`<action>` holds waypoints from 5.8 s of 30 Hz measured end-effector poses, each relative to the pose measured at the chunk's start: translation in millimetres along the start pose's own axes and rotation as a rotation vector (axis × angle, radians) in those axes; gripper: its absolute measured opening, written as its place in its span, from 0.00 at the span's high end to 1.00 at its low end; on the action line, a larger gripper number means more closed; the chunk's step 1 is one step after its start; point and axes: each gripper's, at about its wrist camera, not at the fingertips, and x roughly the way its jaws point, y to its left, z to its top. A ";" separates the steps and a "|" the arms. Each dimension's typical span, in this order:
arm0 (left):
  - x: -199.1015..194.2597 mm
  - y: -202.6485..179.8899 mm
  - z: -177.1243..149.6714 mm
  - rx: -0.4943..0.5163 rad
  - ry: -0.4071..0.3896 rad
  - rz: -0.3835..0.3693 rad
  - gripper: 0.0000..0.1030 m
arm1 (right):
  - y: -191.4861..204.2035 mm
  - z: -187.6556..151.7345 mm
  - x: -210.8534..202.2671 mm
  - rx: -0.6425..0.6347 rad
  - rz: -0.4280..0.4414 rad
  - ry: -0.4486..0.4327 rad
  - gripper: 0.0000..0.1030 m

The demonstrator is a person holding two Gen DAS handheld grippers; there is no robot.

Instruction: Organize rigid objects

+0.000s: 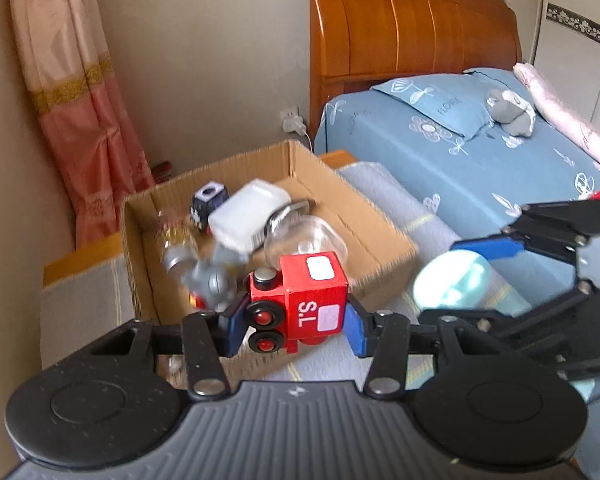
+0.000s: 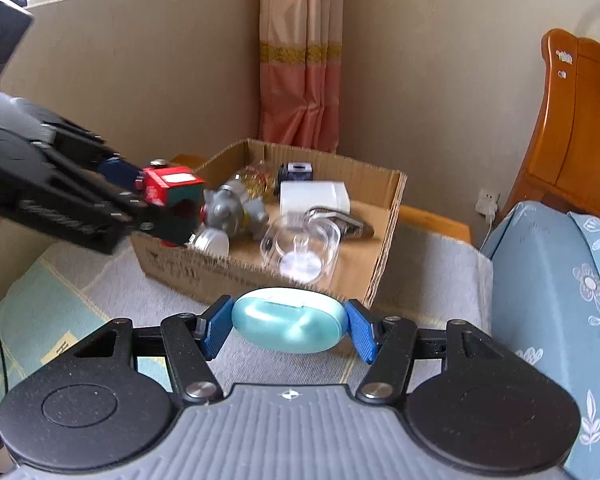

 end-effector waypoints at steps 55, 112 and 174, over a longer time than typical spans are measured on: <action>-20.3 37.7 -58.7 -0.204 -0.160 0.212 0.01 | -73.0 128.2 157.8 0.058 -0.046 0.082 0.09; -117.3 -37.3 -85.6 -0.303 -0.086 0.405 0.01 | 66.2 -18.3 -82.8 0.291 -0.252 -0.011 0.00; -113.5 -40.2 -86.0 -0.296 -0.062 0.428 0.01 | 58.0 -22.3 -79.7 0.309 -0.269 -0.003 0.00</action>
